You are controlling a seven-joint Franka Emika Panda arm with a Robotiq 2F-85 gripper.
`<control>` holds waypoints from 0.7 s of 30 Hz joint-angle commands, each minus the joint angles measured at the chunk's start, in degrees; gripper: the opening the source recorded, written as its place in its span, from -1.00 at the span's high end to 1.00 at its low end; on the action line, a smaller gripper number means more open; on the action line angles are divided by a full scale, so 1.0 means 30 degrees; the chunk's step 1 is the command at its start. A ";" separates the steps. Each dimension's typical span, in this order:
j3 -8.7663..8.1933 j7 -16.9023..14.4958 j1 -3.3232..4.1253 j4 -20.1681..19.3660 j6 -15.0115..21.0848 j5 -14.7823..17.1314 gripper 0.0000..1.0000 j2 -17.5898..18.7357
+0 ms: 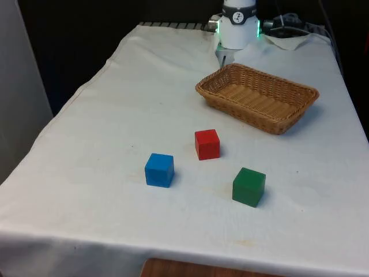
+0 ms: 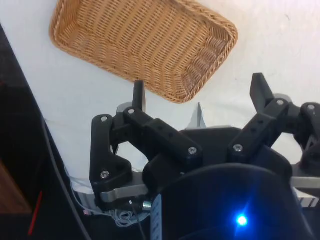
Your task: Pick up the blue cube and place it into the basket.
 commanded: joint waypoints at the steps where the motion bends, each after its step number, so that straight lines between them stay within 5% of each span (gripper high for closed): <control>1: -0.0038 -0.0038 -0.0038 0.0401 -0.0477 0.0019 -1.00 0.0076; 12: -0.0267 -0.0191 -0.0019 0.1872 -0.0974 0.0000 -1.00 0.0668; 21: -0.0764 -0.0668 -0.0038 0.3801 -0.1012 0.0000 -1.00 0.2292</control>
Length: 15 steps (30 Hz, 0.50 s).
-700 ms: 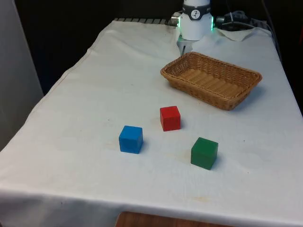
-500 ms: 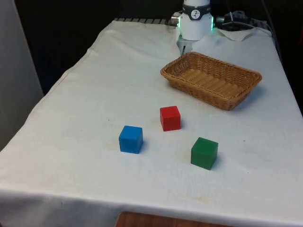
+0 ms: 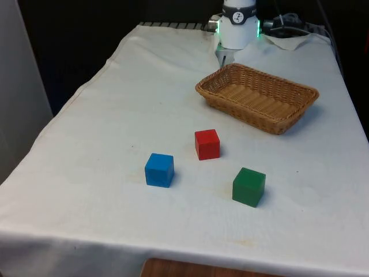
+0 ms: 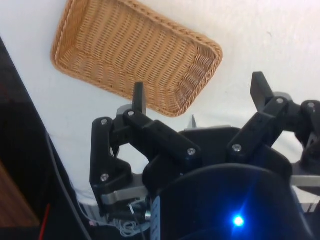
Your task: Pick up the blue cube and place it into the basket.
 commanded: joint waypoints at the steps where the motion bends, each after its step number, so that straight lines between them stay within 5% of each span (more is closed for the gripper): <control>1: -0.0057 -0.0038 -0.0019 0.0229 0.0000 0.0000 -1.00 0.0210; 8: -0.0401 -0.0458 -0.0134 0.2349 -0.0191 0.0134 -1.00 0.2024; 15: -0.0458 -0.0458 -0.0095 0.3132 0.0134 0.0115 -1.00 0.2903</control>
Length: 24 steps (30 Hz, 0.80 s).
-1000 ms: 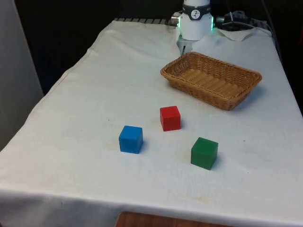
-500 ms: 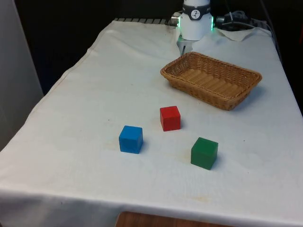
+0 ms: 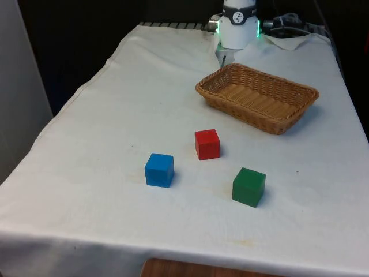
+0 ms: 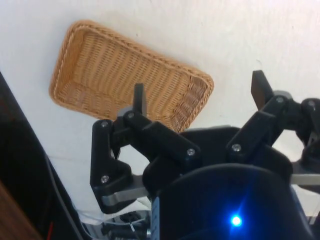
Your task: Pick up the blue cube and place it into the basket.
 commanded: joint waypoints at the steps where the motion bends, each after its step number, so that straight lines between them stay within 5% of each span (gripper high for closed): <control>1: 0.0019 -0.0038 -0.0038 0.0115 0.0134 0.0095 -1.00 0.0153; 24: -0.0134 -0.0057 -0.0076 0.2120 0.2215 0.0057 -1.00 0.3132</control>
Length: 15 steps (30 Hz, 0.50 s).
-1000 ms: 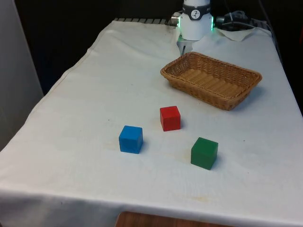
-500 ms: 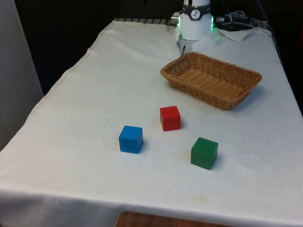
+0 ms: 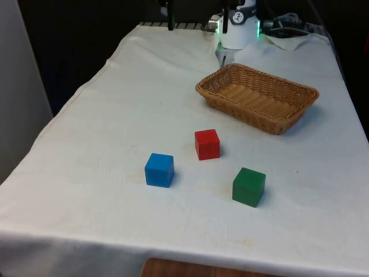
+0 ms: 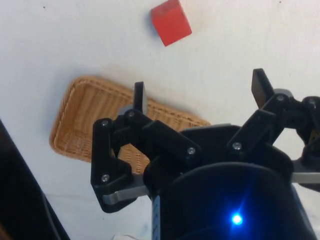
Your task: Pick up the blue cube and place it into the basket.
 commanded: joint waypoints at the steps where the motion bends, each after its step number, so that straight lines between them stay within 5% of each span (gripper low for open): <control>1: 0.0000 -0.0038 -0.0038 0.0172 0.0172 0.0057 -1.00 0.0306; 15: -0.0038 -0.0688 -0.0191 0.0477 0.1681 0.0076 -1.00 0.1681</control>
